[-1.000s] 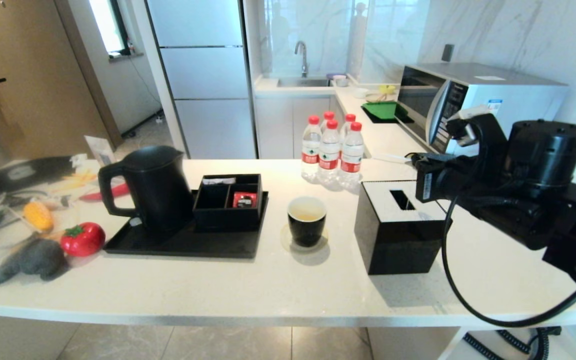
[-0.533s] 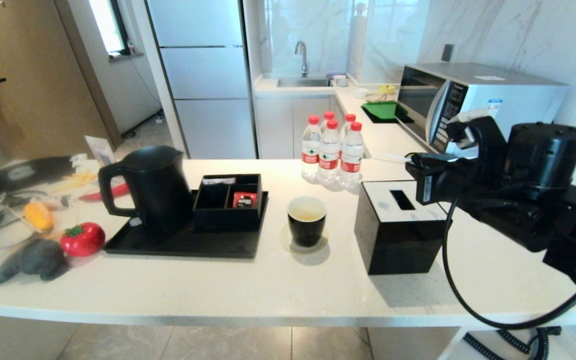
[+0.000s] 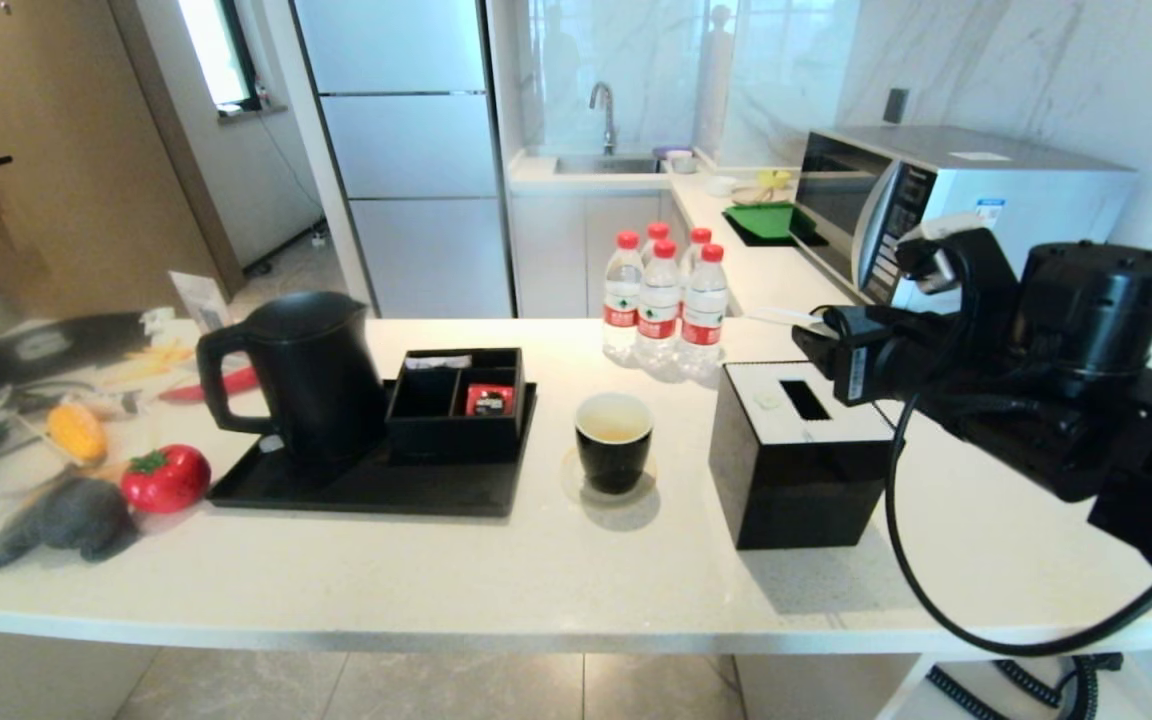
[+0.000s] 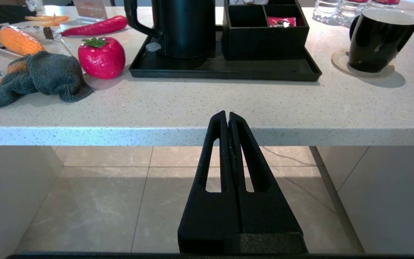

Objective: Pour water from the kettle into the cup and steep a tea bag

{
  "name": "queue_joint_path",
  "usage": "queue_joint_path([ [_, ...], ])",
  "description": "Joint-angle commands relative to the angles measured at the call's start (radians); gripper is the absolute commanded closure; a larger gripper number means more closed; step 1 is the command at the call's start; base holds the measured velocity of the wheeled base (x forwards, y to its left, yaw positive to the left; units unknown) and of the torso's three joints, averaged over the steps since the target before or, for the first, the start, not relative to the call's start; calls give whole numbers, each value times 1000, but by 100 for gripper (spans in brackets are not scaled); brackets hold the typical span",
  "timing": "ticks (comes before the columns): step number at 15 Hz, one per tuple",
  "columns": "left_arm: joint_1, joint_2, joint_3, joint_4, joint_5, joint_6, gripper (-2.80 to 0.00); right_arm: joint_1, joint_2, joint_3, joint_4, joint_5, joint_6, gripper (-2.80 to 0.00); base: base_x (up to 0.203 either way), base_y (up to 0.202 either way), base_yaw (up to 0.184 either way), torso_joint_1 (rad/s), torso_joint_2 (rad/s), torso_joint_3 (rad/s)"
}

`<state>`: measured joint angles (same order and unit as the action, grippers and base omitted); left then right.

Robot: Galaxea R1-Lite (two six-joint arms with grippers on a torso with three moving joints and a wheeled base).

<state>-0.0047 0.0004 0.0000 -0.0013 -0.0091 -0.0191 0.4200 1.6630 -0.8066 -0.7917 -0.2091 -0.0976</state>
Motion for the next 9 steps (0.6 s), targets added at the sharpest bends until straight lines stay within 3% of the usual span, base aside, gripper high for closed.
queue_joint_path([
  [1, 0, 0, 0, 0, 0, -1, 0, -3, -13, 0, -4, -1, 0, -280, 0, 0, 0, 0, 0, 0],
  [6, 0, 0, 0, 0, 0, -1, 0, -23, -77, 43, -5, -3, 12, -280, 0, 0, 0, 0, 0, 0],
  [7, 0, 0, 0, 0, 0, 1, 0, -29, -91, 61, -6, -3, 10, 0, 0, 0, 0, 0, 0, 0],
  [9, 0, 0, 0, 0, 0, -1, 0, -33, -121, 73, -5, -3, 13, 0, 0, 0, 0, 0, 0, 0],
])
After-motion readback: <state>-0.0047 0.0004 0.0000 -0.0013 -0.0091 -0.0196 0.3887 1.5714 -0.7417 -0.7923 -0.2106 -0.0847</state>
